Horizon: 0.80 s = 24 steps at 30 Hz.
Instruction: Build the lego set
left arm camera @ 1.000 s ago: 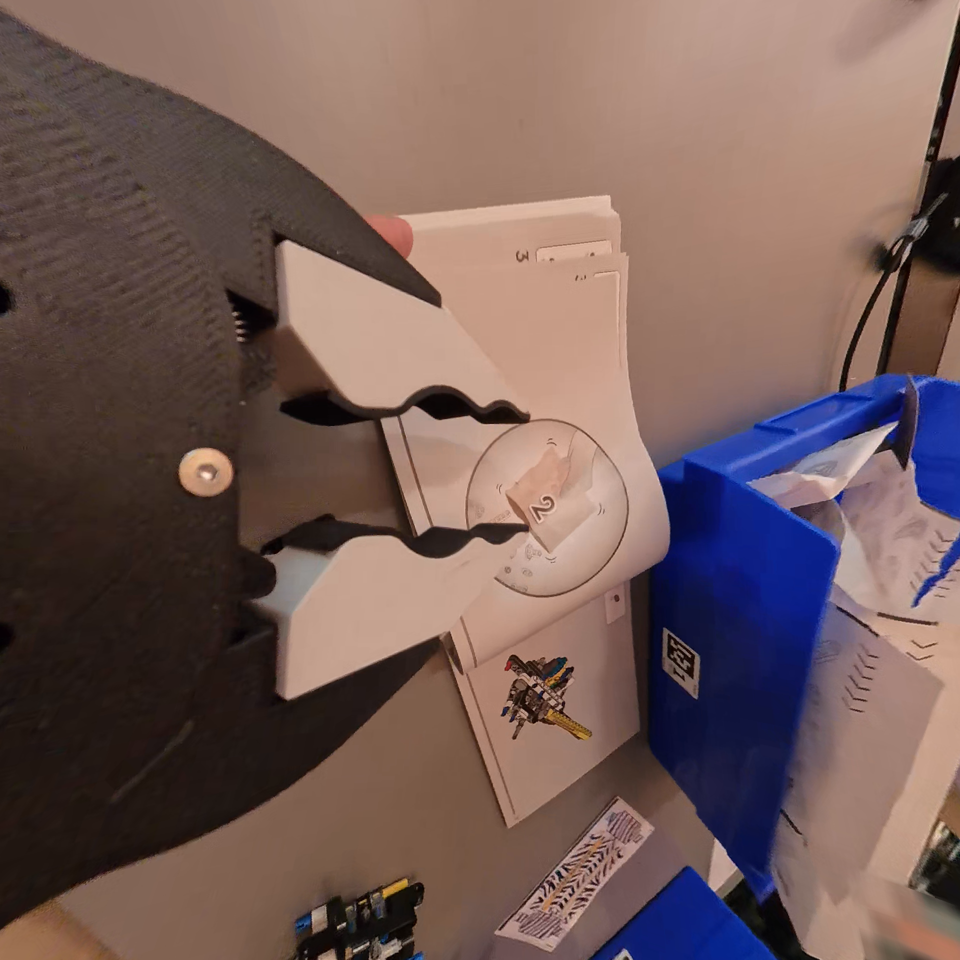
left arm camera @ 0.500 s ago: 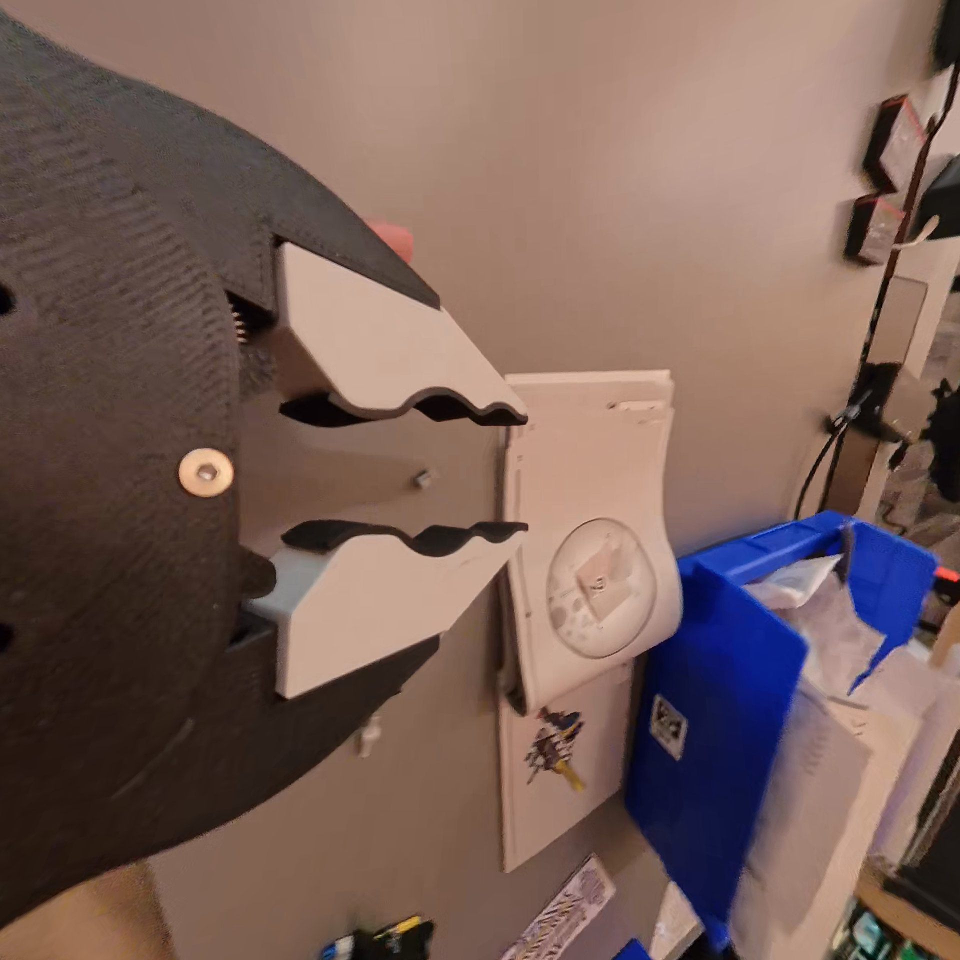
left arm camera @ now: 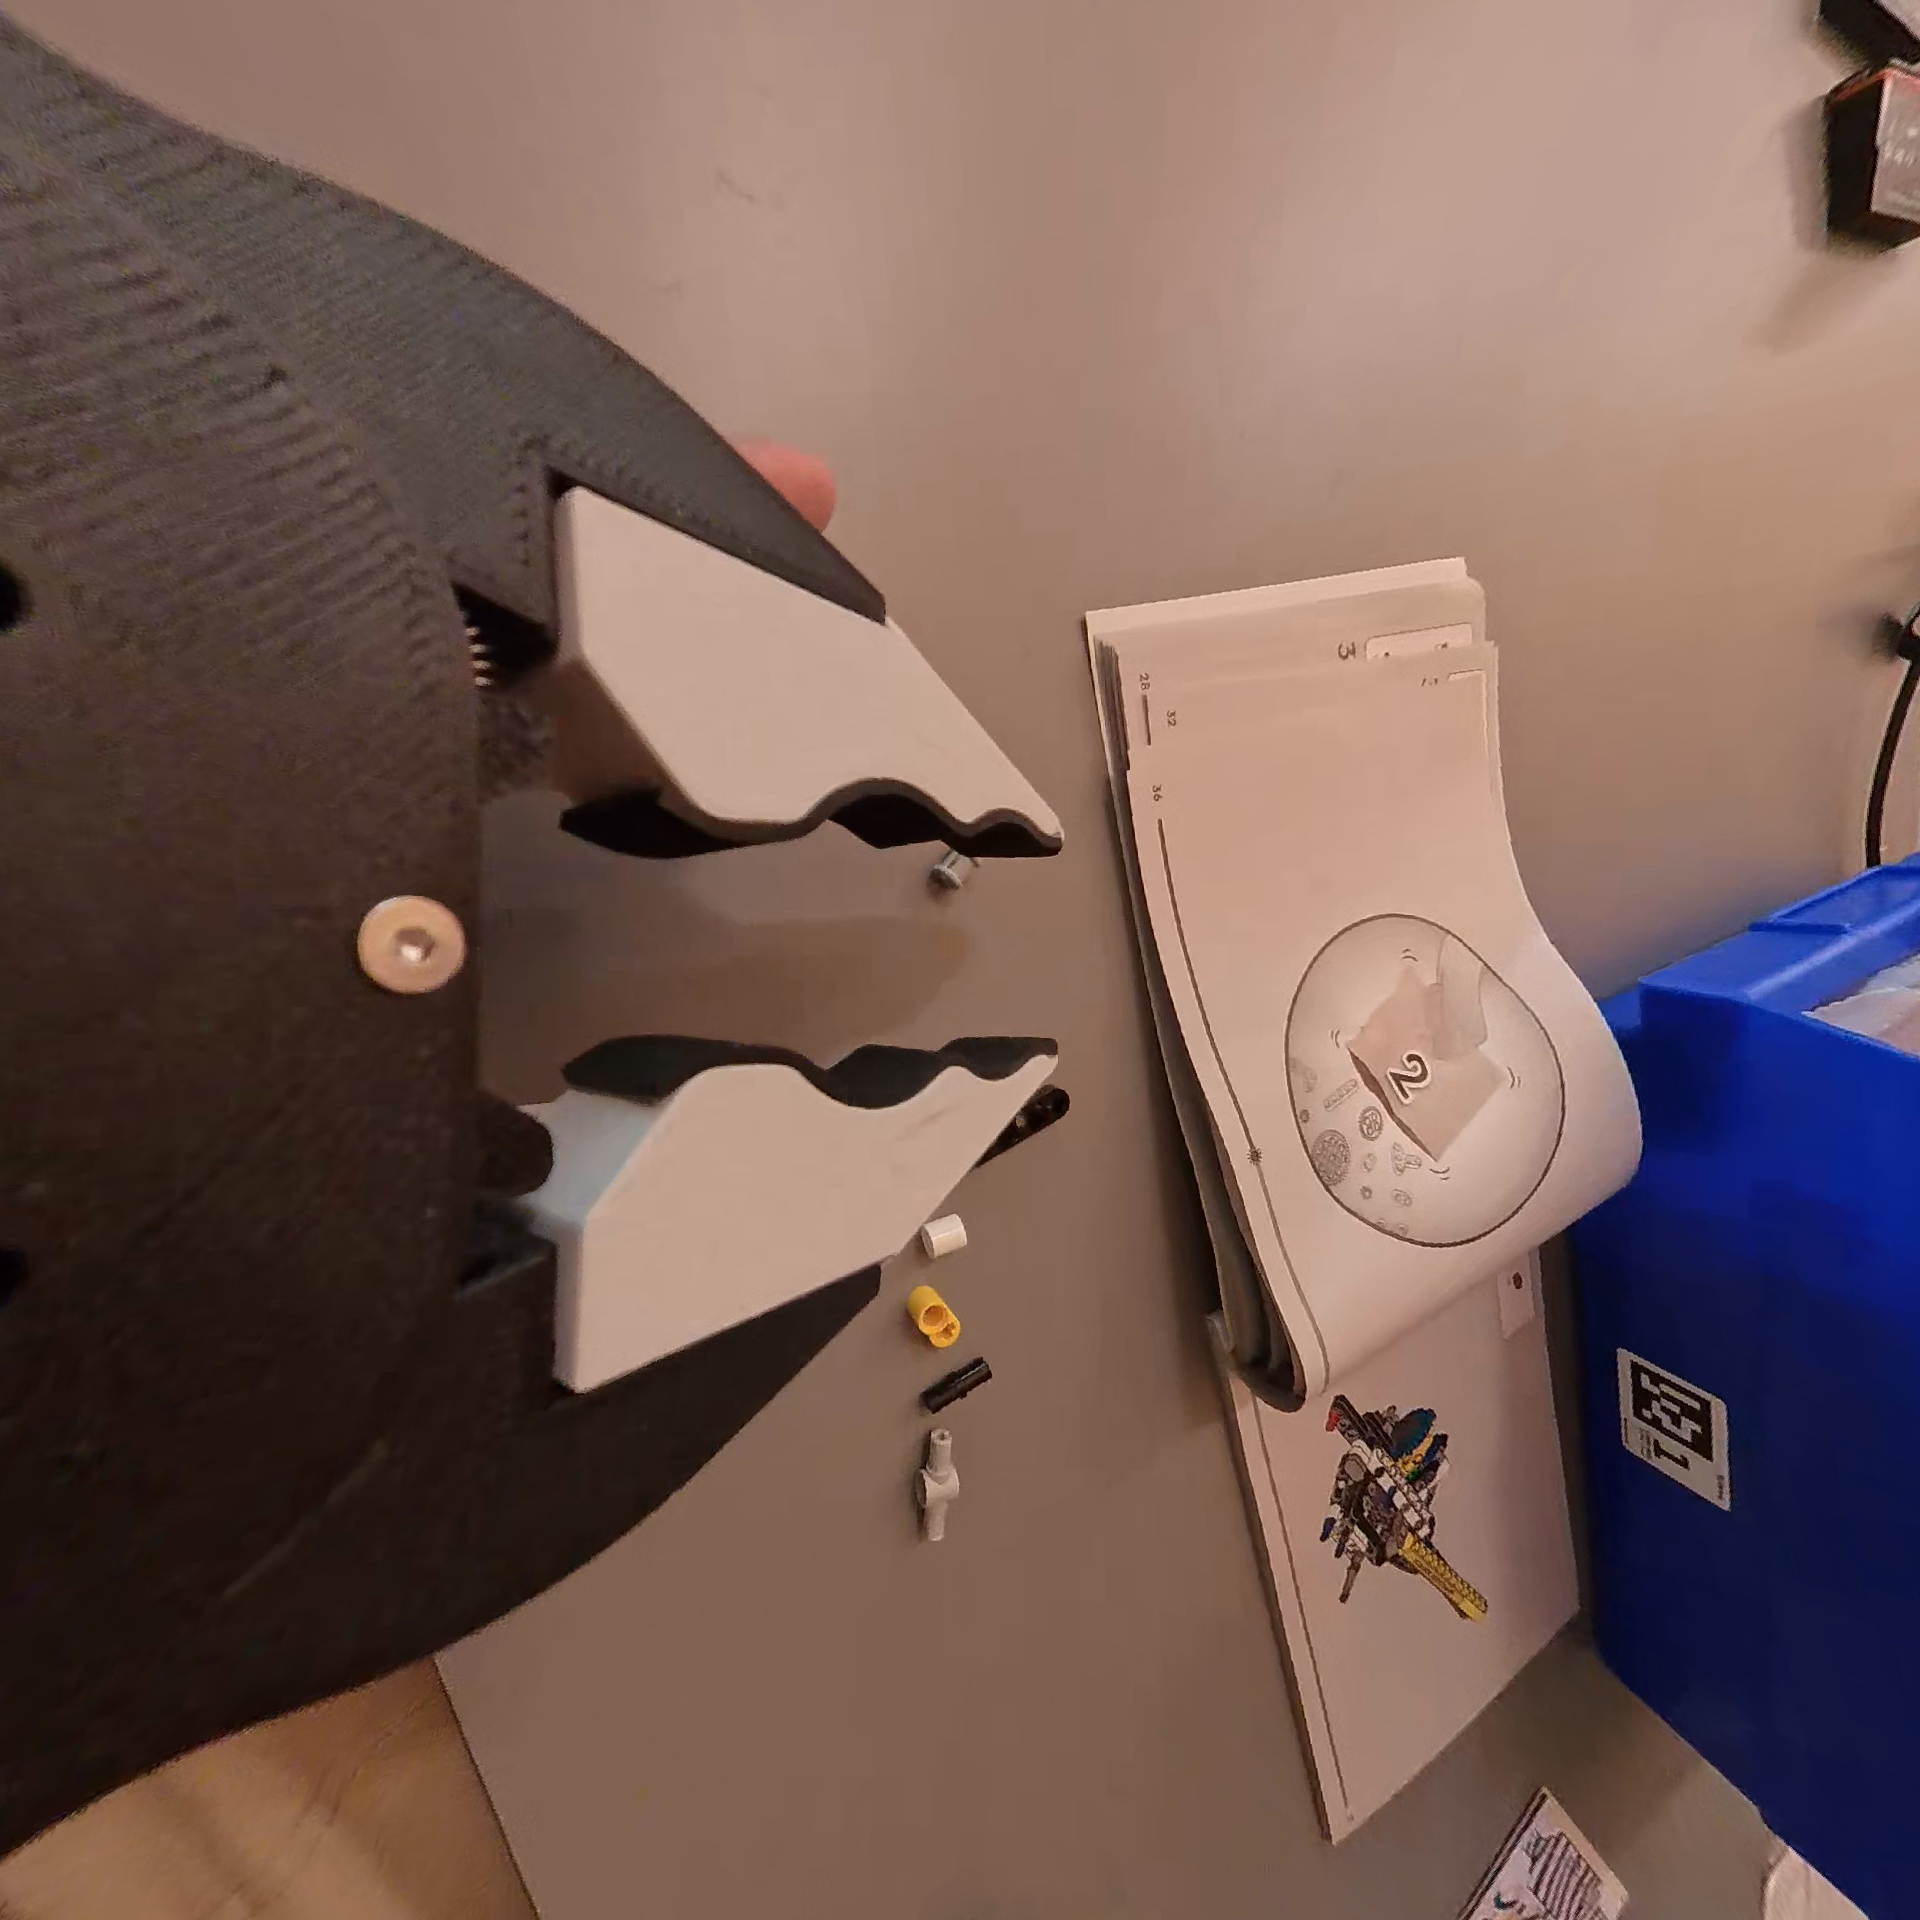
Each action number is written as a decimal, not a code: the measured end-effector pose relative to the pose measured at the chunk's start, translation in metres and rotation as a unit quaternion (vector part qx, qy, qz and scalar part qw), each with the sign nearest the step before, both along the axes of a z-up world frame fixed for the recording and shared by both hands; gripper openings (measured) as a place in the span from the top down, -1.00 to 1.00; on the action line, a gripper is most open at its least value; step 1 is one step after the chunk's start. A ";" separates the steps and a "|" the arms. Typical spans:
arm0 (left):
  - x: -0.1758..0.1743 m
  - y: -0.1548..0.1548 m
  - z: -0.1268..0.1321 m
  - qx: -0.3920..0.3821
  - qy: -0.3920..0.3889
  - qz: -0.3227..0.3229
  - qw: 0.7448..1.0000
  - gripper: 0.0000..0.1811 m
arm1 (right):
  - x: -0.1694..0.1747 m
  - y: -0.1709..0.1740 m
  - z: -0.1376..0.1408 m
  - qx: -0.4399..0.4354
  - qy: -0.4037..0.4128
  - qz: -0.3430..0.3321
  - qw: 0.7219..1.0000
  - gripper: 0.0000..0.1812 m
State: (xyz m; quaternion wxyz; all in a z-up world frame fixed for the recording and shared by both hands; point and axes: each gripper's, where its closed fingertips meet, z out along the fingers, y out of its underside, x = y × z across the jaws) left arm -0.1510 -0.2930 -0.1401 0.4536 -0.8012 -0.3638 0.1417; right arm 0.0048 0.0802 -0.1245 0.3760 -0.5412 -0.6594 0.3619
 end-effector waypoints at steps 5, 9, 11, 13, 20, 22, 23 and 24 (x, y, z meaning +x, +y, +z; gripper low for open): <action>0.001 0.001 -0.001 -0.006 0.003 -0.002 1.000 0.61 | 0.000 -0.002 0.001 0.005 0.002 0.006 1.000 0.69; 0.002 0.002 -0.002 -0.016 0.006 -0.003 1.000 0.61 | 0.002 -0.005 0.002 0.003 0.006 0.013 1.000 0.68; 0.002 0.003 -0.002 -0.016 0.005 -0.006 1.000 0.62 | 0.003 -0.006 0.003 0.000 0.008 0.015 1.000 0.68; 0.003 0.004 -0.002 -0.015 0.004 -0.007 1.000 0.62 | 0.004 -0.007 0.005 -0.004 0.011 0.017 1.000 0.68; 0.004 0.003 0.000 -0.005 0.004 -0.007 1.000 0.62 | 0.006 -0.010 0.007 -0.004 0.016 0.021 1.000 0.68; 0.005 0.004 -0.001 -0.003 0.002 -0.011 1.000 0.62 | 0.006 -0.010 0.007 -0.003 0.016 0.021 1.000 0.68; 0.005 0.004 -0.001 -0.003 0.001 -0.012 1.000 0.62 | 0.006 -0.010 0.007 -0.003 0.016 0.021 1.000 0.68; 0.005 0.004 -0.001 -0.003 0.001 -0.012 1.000 0.63 | 0.006 -0.010 0.007 -0.003 0.015 0.021 1.000 0.68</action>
